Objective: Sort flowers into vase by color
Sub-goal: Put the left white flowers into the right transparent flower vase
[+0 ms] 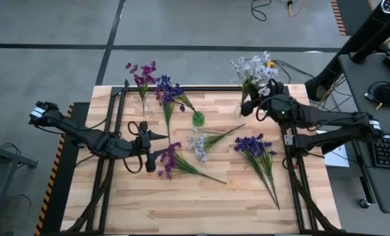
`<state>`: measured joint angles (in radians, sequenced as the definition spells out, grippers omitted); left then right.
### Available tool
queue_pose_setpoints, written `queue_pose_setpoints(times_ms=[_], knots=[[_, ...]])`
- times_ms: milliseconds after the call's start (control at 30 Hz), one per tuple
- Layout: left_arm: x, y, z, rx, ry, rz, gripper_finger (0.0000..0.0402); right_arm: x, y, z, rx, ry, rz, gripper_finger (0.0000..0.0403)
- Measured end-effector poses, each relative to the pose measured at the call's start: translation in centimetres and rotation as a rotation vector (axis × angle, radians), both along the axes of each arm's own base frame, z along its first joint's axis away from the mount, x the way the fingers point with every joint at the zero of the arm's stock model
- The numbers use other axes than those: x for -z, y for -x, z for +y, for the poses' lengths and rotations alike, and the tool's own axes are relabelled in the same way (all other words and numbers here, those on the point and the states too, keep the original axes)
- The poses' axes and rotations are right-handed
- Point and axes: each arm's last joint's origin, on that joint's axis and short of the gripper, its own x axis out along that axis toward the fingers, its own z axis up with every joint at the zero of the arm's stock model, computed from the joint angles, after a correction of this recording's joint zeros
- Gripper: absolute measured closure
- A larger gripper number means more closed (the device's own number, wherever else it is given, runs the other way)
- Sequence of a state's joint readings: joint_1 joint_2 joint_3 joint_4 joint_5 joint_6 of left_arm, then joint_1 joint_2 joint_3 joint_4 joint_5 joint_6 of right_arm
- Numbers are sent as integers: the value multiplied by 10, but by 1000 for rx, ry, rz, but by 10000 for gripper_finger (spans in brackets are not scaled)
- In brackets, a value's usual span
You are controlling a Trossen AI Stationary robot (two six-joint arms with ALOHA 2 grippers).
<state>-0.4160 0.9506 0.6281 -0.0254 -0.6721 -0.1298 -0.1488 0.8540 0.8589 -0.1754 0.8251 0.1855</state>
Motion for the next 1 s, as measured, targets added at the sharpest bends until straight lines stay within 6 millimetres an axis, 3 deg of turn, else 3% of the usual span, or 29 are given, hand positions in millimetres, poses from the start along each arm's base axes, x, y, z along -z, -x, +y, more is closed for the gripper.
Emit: queue_pose_setpoints(times_ms=[433,733,1000], knots=[[6,8,4,-17,-15,80,192,10,-2,-17,107,-20,55,380],[11,28,9,-107,204,345,192,12,-5,-19,111,-23,68,380],[15,30,10,-125,205,374,192,13,-4,-19,111,-25,81,380]])
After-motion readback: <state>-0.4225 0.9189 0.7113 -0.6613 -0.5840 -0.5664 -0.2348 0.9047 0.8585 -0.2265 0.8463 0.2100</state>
